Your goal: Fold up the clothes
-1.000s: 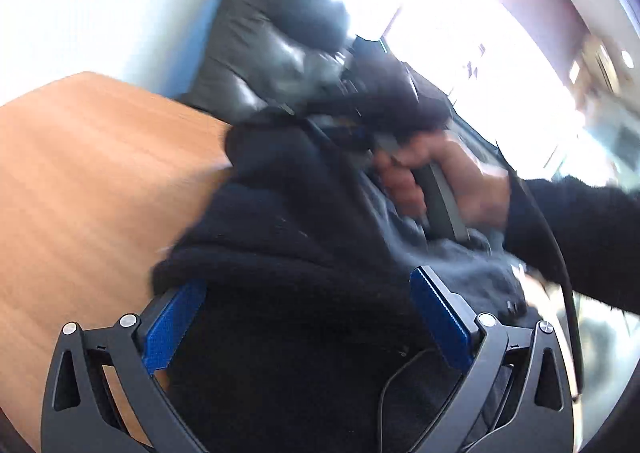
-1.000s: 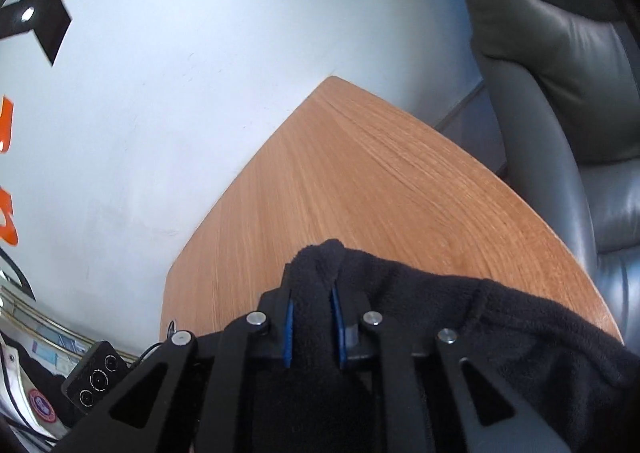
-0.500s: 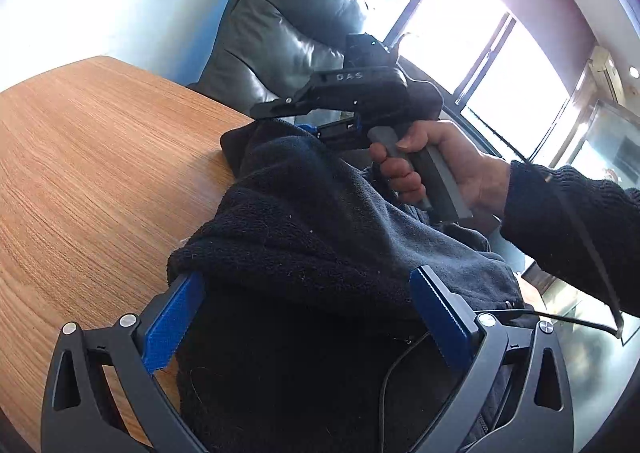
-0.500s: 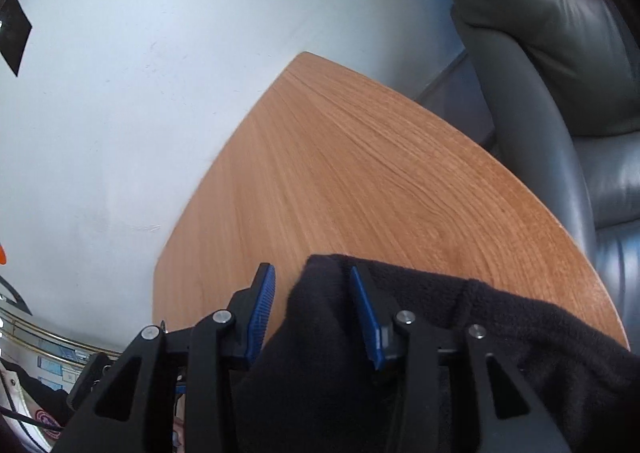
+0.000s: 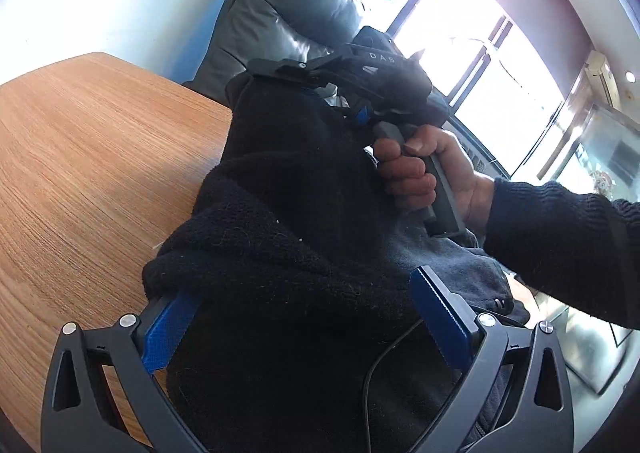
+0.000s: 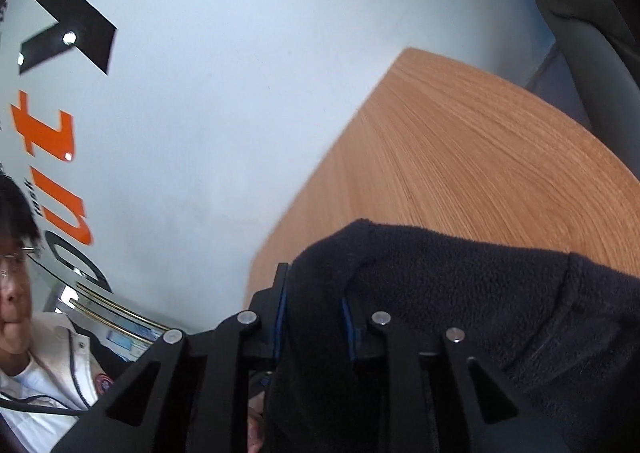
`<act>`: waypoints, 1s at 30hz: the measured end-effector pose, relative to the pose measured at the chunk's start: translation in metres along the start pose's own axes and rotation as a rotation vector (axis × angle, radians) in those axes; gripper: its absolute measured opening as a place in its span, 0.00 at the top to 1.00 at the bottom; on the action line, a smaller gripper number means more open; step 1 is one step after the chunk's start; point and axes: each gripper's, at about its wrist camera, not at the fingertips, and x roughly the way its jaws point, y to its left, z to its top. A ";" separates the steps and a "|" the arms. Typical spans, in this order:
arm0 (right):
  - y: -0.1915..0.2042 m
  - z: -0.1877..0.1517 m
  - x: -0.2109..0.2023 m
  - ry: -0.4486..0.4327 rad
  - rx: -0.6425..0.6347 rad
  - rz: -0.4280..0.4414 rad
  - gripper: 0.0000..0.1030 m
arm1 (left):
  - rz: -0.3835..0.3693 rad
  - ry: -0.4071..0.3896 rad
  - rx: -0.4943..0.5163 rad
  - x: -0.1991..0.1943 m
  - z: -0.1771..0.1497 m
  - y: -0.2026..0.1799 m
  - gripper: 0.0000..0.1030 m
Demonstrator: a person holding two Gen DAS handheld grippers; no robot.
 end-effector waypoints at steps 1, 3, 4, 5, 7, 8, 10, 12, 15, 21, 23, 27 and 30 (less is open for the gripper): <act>-0.006 -0.001 -0.002 -0.012 0.016 -0.001 0.78 | -0.002 0.001 -0.003 0.000 0.000 0.000 0.00; -0.029 -0.009 0.005 0.052 0.112 -0.049 0.76 | -0.005 0.002 -0.010 0.001 0.000 0.002 0.00; -0.041 -0.013 0.008 0.086 0.160 -0.074 0.76 | -0.005 0.002 -0.010 0.001 0.000 0.002 0.00; -0.037 -0.014 0.009 0.083 0.150 -0.054 0.76 | -0.006 0.002 -0.009 0.001 0.000 0.001 0.00; -0.025 -0.013 0.011 0.099 0.115 -0.011 0.68 | -0.008 0.004 -0.009 0.002 0.000 0.001 0.00; -0.017 -0.012 0.014 0.119 0.093 0.010 0.55 | -0.009 0.004 -0.010 0.003 0.001 0.001 0.00; -0.009 -0.010 0.027 0.222 0.061 -0.080 0.46 | -0.008 0.003 -0.011 0.004 0.002 0.001 0.00; -0.004 -0.009 0.037 0.313 0.034 -0.154 0.46 | -0.004 0.003 -0.006 0.005 0.003 0.000 0.00; -0.007 -0.011 0.045 0.407 0.091 -0.154 0.46 | -0.003 0.005 0.000 0.007 0.004 -0.002 0.00; 0.006 -0.002 0.049 0.340 0.093 -0.012 0.49 | -0.005 0.009 0.011 0.006 0.005 -0.003 0.00; 0.004 0.000 0.035 0.210 0.110 0.089 0.49 | -0.007 0.008 0.015 0.007 0.006 -0.004 0.00; -0.018 -0.001 0.032 0.082 0.187 0.063 0.49 | 0.003 0.006 0.019 0.006 0.007 -0.004 0.00; -0.012 -0.004 0.028 0.087 0.183 0.049 0.49 | 0.004 0.001 0.038 0.002 0.007 -0.008 0.00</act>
